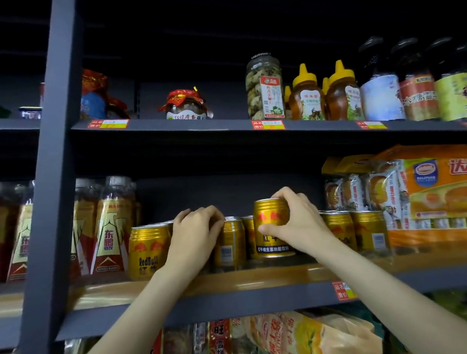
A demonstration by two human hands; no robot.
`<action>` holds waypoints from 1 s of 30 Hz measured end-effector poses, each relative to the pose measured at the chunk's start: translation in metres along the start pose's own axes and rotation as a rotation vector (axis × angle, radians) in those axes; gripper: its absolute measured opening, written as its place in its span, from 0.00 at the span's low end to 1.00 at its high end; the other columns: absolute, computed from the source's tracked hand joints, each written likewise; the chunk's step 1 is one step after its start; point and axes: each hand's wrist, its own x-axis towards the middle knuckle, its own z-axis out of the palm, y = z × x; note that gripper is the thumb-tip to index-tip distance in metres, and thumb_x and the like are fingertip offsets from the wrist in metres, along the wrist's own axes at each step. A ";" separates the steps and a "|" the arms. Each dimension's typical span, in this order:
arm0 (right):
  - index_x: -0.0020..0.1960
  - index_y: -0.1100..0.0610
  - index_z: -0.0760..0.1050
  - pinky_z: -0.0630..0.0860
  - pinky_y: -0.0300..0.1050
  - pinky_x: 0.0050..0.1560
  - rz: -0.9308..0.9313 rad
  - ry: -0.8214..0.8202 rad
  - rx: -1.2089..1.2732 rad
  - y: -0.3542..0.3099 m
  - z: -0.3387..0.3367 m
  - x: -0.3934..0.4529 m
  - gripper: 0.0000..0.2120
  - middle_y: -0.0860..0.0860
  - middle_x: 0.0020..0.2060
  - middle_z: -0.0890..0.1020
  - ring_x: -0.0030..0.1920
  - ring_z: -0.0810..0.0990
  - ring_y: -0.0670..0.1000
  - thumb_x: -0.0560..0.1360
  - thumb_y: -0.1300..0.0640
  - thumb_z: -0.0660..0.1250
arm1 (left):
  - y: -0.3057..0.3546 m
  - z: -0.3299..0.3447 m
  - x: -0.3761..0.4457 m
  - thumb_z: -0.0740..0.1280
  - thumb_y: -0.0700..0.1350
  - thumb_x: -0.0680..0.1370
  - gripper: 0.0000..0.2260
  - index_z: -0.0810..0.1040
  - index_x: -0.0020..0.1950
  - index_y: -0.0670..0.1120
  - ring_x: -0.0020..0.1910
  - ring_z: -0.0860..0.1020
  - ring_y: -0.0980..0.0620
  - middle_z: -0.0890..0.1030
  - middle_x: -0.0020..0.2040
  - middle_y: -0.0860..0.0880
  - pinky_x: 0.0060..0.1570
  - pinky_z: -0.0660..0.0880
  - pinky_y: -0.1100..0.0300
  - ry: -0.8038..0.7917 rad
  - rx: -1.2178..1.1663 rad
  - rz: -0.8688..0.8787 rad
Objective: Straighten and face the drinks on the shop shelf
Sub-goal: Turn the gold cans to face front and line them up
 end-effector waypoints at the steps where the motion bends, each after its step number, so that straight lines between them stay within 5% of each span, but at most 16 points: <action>1: 0.60 0.48 0.64 0.69 0.38 0.44 0.000 0.002 -0.021 0.000 0.004 0.001 0.25 0.48 0.55 0.66 0.53 0.68 0.47 0.70 0.50 0.74 | 0.000 0.000 0.000 0.61 0.46 0.79 0.05 0.76 0.50 0.50 0.50 0.76 0.56 0.80 0.47 0.55 0.68 0.55 0.60 0.004 0.003 0.003; 7: 0.59 0.48 0.65 0.69 0.40 0.46 0.015 -0.025 -0.112 0.009 0.024 -0.001 0.26 0.49 0.58 0.68 0.51 0.67 0.46 0.68 0.48 0.75 | 0.001 -0.001 -0.002 0.61 0.46 0.79 0.04 0.76 0.50 0.50 0.50 0.76 0.55 0.80 0.47 0.54 0.67 0.57 0.59 0.018 0.002 0.011; 15: 0.69 0.47 0.62 0.72 0.45 0.58 -0.002 -0.328 -0.096 0.023 0.005 0.009 0.34 0.51 0.66 0.67 0.63 0.68 0.52 0.69 0.51 0.75 | -0.001 0.002 -0.004 0.61 0.46 0.79 0.05 0.76 0.51 0.50 0.50 0.76 0.55 0.79 0.47 0.55 0.63 0.60 0.58 0.037 0.022 0.040; 25: 0.70 0.47 0.63 0.68 0.48 0.62 -0.035 -0.289 -0.115 0.031 -0.002 0.006 0.34 0.51 0.68 0.68 0.68 0.67 0.53 0.69 0.49 0.74 | 0.005 -0.003 -0.006 0.61 0.45 0.79 0.05 0.76 0.51 0.49 0.49 0.76 0.52 0.79 0.47 0.53 0.61 0.64 0.54 0.005 0.014 0.031; 30: 0.68 0.50 0.68 0.68 0.51 0.63 -0.026 -0.135 -0.220 0.050 -0.045 0.020 0.27 0.53 0.69 0.69 0.69 0.67 0.55 0.71 0.51 0.72 | 0.025 -0.004 -0.008 0.60 0.47 0.79 0.13 0.74 0.63 0.48 0.60 0.73 0.51 0.77 0.58 0.51 0.67 0.58 0.54 -0.044 0.035 0.103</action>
